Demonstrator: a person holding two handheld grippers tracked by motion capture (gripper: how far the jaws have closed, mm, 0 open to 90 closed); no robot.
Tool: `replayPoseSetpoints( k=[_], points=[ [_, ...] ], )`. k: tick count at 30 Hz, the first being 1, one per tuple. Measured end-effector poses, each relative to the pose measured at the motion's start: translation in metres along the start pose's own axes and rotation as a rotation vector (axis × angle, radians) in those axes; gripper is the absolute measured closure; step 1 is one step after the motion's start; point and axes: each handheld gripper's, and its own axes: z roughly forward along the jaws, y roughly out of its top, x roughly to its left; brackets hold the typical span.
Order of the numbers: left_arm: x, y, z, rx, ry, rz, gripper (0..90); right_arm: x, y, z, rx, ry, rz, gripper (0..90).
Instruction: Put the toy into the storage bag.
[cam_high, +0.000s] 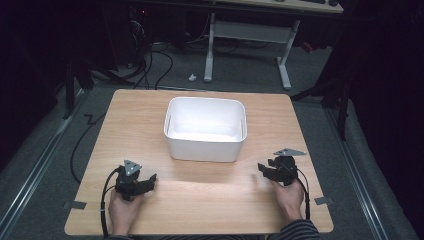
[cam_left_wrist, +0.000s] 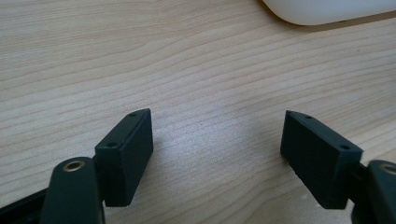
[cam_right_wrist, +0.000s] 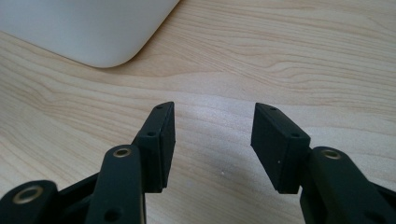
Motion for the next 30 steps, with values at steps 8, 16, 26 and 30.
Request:
replayPoseSetpoints(
  k=[8, 16, 26, 30],
  points=[
    [0.000, 0.000, 0.000, 0.001, 0.001, 0.001, 25.4, 0.002, -0.002, 0.009, -0.006, -0.023, -0.009, 49.0],
    [0.000, 0.000, 0.000, 0.003, 0.002, 0.004, 25.4, 0.004, -0.004, 0.015, -0.013, -0.037, -0.014, 47.9],
    [-0.001, 0.000, 0.000, 0.002, 0.005, 0.005, 25.4, 0.001, -0.005, 0.024, -0.027, -0.065, -0.002, 43.3],
    [-0.001, 0.000, 0.000, 0.002, 0.005, 0.005, 25.4, 0.002, -0.007, 0.027, -0.020, -0.084, -0.011, 41.4]
  ],
)
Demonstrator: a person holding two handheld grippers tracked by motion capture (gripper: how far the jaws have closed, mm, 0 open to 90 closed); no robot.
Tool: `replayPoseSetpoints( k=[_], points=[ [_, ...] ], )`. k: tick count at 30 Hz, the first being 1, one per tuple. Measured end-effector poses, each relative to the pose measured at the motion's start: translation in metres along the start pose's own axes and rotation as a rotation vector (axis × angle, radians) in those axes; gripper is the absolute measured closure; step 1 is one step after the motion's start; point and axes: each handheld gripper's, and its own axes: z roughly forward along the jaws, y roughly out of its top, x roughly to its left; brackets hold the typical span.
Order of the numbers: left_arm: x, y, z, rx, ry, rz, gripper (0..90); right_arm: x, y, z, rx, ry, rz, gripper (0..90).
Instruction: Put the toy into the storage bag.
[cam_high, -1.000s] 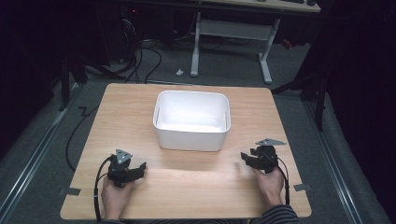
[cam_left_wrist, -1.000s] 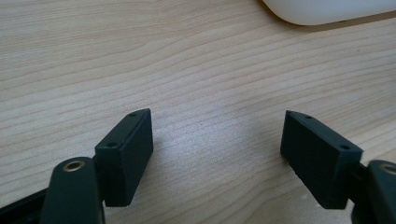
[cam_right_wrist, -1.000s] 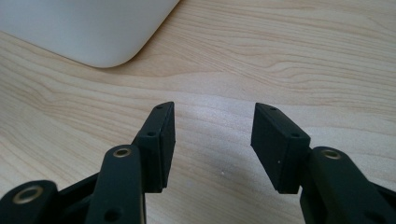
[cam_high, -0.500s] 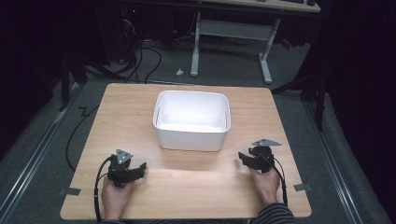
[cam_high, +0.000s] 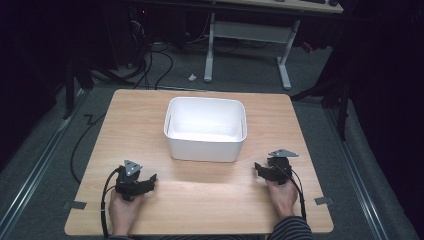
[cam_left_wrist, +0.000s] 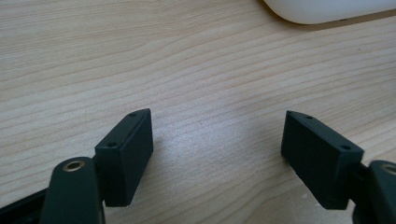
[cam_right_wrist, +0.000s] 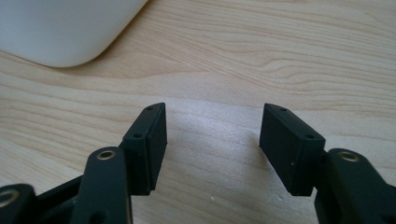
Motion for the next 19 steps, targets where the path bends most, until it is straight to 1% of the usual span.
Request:
replayPoseSetpoints(
  k=[3, 6, 9, 19],
  points=[
    [0.0001, 0.0000, 0.0000, -0.001, 0.000, -0.001, 25.5, 0.0005, -0.0014, 0.0020, 0.008, -0.009, -0.002, 39.8],
    [0.0001, 0.0000, 0.0000, 0.000, 0.000, -0.001, 25.5, 0.0007, -0.0034, 0.0027, -0.009, -0.011, -0.007, 37.6],
    [0.0001, 0.0000, 0.0000, -0.001, 0.000, -0.001, 25.5, 0.0027, -0.0060, 0.0050, -0.032, -0.016, -0.018, 32.3],
    [0.0008, -0.0001, -0.0002, -0.002, -0.006, -0.006, 25.4, 0.0030, -0.0060, 0.0052, -0.029, -0.025, -0.008, 29.2]
  ],
)
